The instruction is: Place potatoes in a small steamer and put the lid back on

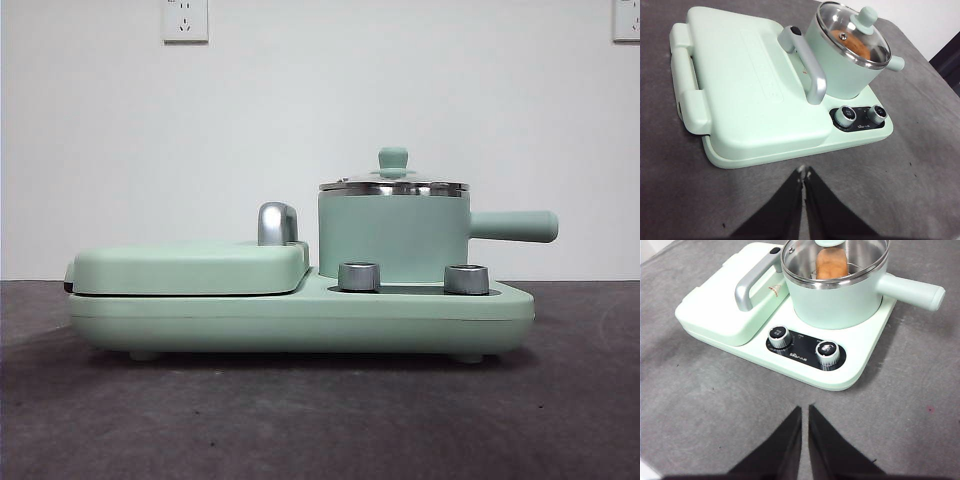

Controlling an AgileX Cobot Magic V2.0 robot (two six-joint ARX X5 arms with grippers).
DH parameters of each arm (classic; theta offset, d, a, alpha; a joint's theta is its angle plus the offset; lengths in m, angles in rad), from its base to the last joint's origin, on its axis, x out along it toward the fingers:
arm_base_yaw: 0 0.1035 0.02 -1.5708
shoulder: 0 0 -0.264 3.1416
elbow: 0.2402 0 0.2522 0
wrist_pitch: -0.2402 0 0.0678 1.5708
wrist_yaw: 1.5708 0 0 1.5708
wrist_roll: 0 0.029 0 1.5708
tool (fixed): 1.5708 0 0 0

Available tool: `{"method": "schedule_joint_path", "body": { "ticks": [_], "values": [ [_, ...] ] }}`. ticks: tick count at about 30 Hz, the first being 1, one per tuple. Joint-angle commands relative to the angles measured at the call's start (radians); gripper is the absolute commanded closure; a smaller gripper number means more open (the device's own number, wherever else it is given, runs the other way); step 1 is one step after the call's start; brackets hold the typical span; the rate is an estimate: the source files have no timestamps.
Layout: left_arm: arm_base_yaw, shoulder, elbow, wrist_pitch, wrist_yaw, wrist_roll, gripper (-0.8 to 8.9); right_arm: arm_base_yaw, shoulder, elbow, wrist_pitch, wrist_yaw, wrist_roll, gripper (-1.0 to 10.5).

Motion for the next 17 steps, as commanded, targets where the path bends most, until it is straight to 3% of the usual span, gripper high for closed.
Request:
{"method": "schedule_joint_path", "body": {
  "ticks": [1,7,12,17],
  "values": [
    [-0.003,0.0,0.003,0.023,-0.003,0.007,8.07,0.006,0.001,0.005,0.011,-0.001,-0.004,9.3],
    [-0.002,0.0,0.003,0.031,-0.005,0.009,8.07,0.006,0.001,0.005,0.011,-0.001,-0.004,9.3],
    [0.039,-0.058,-0.06,0.084,-0.016,0.151,8.07,0.006,0.001,0.005,0.011,-0.001,-0.004,9.3],
    [0.132,-0.184,-0.261,0.327,-0.136,0.253,8.07,0.006,0.001,0.005,0.011,-0.001,-0.004,9.3]
  ]
}}
